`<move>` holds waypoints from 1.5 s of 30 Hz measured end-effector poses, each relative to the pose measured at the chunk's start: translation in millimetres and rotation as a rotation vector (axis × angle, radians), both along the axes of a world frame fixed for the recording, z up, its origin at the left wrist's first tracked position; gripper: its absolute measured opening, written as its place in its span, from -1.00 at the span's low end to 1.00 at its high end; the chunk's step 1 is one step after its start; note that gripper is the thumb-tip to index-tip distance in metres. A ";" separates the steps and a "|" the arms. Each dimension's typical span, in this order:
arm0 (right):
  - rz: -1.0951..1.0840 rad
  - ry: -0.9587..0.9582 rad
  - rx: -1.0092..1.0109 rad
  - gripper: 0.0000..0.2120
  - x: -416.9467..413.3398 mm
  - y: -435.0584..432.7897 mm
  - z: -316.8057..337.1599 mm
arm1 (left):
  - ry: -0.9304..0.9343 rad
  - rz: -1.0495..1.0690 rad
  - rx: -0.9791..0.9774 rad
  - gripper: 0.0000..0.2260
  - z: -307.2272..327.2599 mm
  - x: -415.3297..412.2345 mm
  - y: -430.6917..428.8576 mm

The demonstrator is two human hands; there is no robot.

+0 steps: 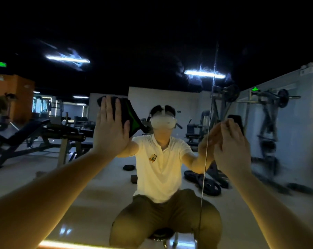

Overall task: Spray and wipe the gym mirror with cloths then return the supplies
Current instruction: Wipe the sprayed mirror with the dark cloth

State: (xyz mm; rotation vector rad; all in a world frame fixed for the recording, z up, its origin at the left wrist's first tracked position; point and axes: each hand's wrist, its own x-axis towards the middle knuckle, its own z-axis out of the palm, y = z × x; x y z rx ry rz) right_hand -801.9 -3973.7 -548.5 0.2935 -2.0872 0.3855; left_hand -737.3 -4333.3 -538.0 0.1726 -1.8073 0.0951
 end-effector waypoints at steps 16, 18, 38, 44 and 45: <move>0.246 0.160 0.141 -0.39 -6.6 61.3 -7.9 | 0.006 -0.254 -0.256 -0.38 55.2 -79.3 209.2; 0.242 0.170 0.138 -0.39 -9.8 70.0 -8.3 | 0.001 -0.256 -0.273 -0.36 63.5 -85.7 229.6; 0.281 0.273 -0.187 -0.38 -49.0 162.4 23.5 | -0.152 -0.126 -0.750 -0.36 66.8 -117.5 353.1; 0.279 0.281 -0.159 -0.34 -51.1 160.2 13.9 | -0.088 -0.106 -0.483 -0.35 78.8 -99.1 310.8; 0.266 0.278 -0.153 -0.36 -53.0 160.5 11.0 | -0.067 -0.092 -0.419 -0.35 78.8 -95.4 303.6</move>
